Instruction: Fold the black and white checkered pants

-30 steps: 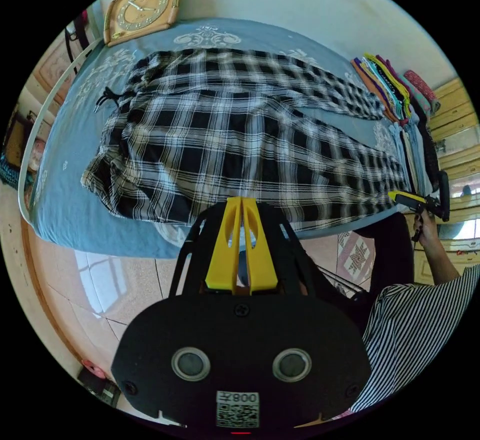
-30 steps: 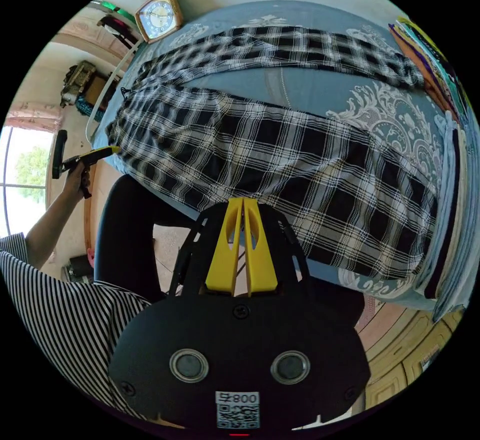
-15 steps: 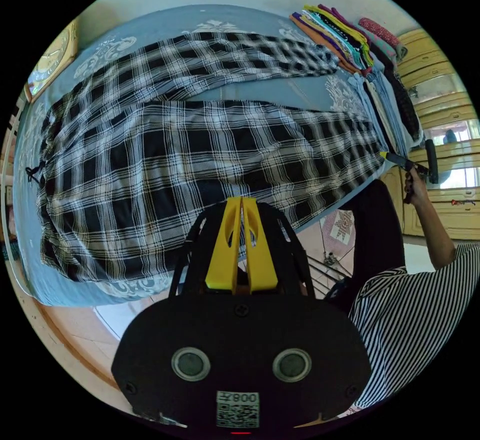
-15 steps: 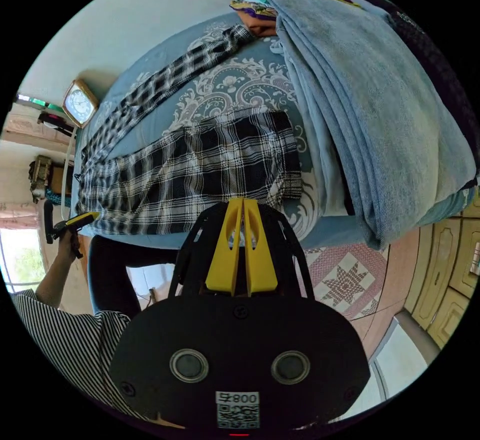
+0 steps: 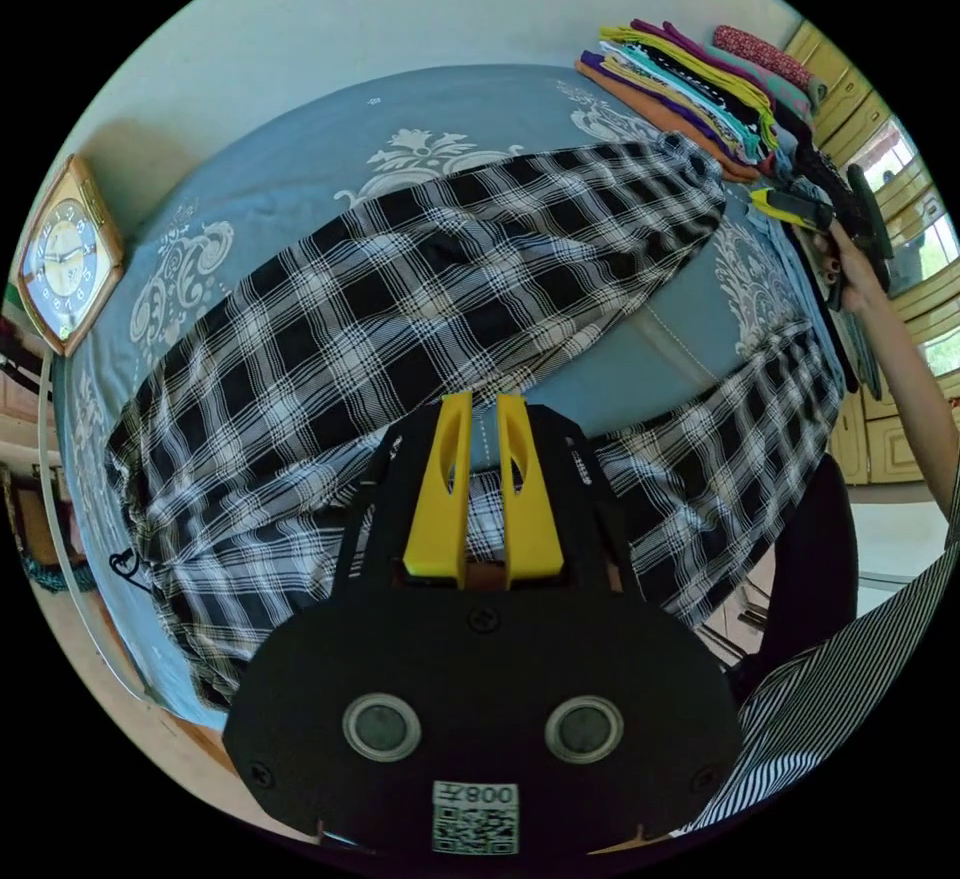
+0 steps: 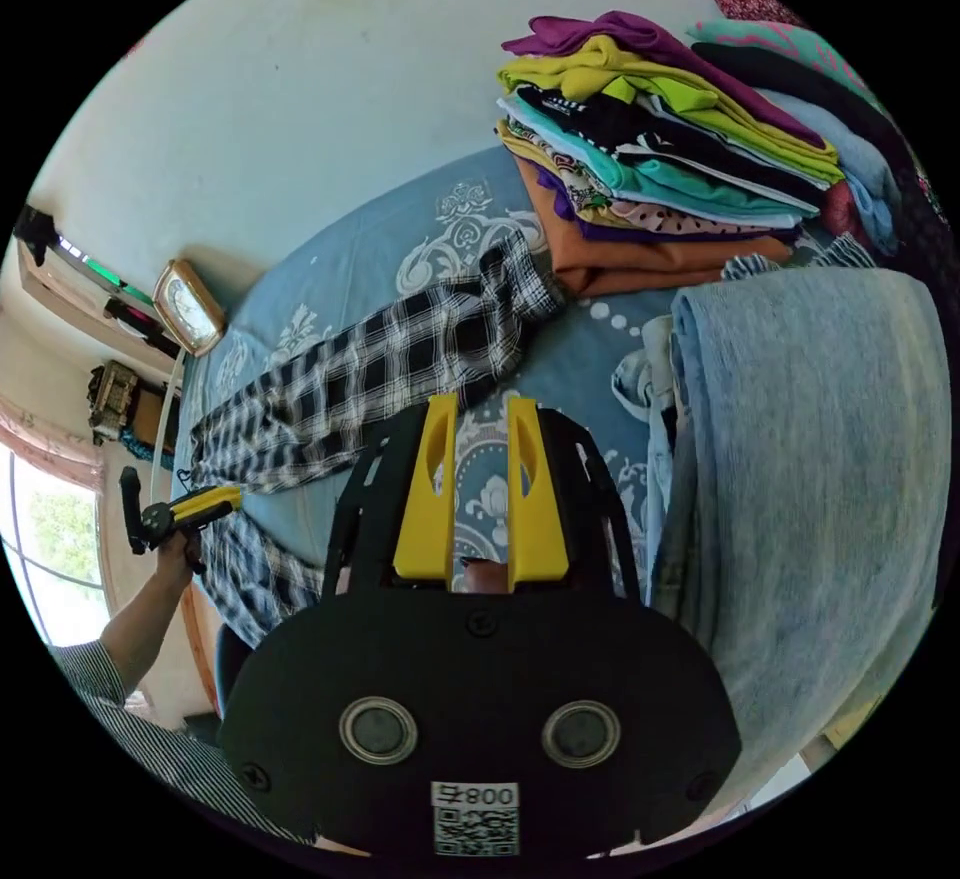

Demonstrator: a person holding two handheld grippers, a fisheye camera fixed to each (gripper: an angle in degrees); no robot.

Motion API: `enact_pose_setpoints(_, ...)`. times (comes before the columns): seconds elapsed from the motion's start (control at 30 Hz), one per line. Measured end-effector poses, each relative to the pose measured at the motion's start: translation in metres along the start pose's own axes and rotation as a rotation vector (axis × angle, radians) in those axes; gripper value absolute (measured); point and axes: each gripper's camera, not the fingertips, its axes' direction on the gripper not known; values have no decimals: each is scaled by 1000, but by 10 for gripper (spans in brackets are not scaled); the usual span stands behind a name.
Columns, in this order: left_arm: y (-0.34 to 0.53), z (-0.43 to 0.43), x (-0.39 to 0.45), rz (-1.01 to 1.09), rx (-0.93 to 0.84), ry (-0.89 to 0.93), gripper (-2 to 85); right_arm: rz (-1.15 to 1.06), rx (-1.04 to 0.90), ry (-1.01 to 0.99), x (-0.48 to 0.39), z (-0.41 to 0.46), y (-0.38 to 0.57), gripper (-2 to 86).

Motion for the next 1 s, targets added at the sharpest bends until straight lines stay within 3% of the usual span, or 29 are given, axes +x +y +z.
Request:
enact_pose_setpoints(0.27, -16, 40, -8, -3, 7, 31, 16, 79, -64, 66, 22, 52, -56, 49)
enact_pose_setpoints(0.53, -6, 34, -20, -35, 138, 96, 11, -12, -30, 82, 2, -1, -33, 4)
enact_pose_setpoints(0.63, -9, 59, -21, -15, 59, 115, 12, -13, -19, 107, 3, -12, -12, 4)
enact_pose_setpoints(0.7, -12, 80, -22, -10, -20, 107, 15, -35, -119, 155, 6, 12, -3, 3)
enact_pose_setpoints(1.0, -17, 76, -43, -49, 130, 244, 29, -46, -90, 254, -26, 10, -7, 4)
